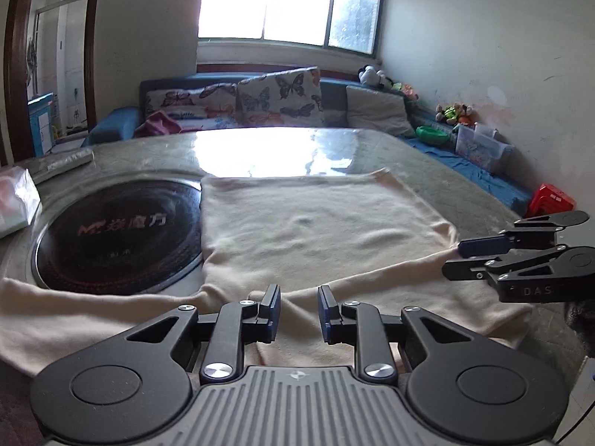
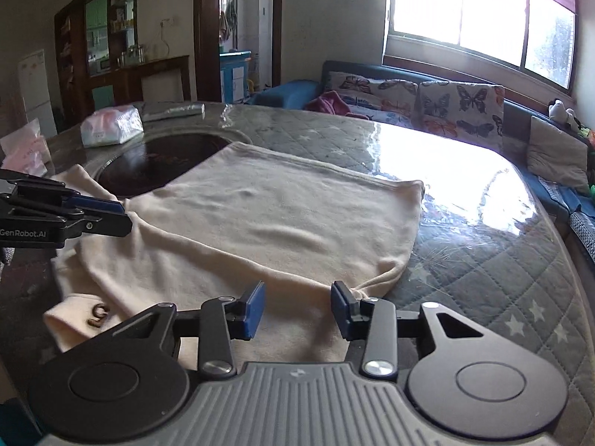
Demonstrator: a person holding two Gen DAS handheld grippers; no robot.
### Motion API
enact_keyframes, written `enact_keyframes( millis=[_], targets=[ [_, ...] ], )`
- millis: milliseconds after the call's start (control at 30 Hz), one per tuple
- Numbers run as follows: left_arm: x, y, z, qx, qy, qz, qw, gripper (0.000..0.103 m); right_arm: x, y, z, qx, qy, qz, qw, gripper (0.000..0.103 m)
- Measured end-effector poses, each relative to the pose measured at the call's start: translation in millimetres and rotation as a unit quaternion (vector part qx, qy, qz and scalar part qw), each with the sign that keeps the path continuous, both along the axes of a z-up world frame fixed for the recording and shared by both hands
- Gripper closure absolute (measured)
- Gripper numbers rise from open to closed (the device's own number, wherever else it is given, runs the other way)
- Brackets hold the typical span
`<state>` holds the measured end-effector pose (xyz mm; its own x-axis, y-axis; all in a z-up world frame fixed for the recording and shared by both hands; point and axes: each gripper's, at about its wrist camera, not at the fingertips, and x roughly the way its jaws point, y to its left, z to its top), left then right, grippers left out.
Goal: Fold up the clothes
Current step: 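Grasp the other sleeve with the left gripper and lift it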
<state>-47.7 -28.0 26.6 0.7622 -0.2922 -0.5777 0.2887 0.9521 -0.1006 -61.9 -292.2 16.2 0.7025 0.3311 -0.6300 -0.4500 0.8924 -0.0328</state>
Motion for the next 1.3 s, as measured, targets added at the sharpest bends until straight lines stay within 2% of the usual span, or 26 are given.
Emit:
enact_keyframes(
  millis=[133,333,533,633,833,967,1133,1300],
  targets=[
    [1.0,10.0,-7.8,0.003,0.007,0.009,0.9999,0.083,0.3,-1.7,-2.8,-0.01,0.001,0.0,1.0,0.068],
    [-10.0,34.3,-2.6,0.002,0.004,0.047,0.9989,0.082,-4.5,7.6,6.6,-0.018,-0.004,0.014,1.0,0.066],
    [-20.1,74.3,4.6,-0.002,0.002,0.126,0.992,0.081,-9.9,46.0,18.2,-0.008,0.002,0.101,0.995,0.066],
    [-23.2,97.0,7.4,-0.001,0.003,0.171,0.9852,0.076,-10.9,73.2,18.5,-0.018,-0.001,0.145,0.989,0.066],
    [-29.3,135.5,11.2,0.008,-0.004,0.261,0.9652,0.064,-13.2,111.3,12.3,-0.017,0.007,0.2,0.98,0.066],
    [-29.4,153.9,10.7,0.02,-0.006,0.308,0.9511,0.062,-19.3,128.1,2.3,-0.03,0.021,0.228,0.973,0.066],
    [-23.5,172.4,6.3,0.019,0.0,0.347,0.9378,0.062,-21.1,120.8,8.6,-0.018,0.019,0.22,0.975,0.066],
    [-15.3,186.1,-0.2,-0.003,0.014,0.374,0.9275,0.063,-19.5,105.8,19.4,-0.003,0.011,0.197,0.98,0.066]
  ],
)
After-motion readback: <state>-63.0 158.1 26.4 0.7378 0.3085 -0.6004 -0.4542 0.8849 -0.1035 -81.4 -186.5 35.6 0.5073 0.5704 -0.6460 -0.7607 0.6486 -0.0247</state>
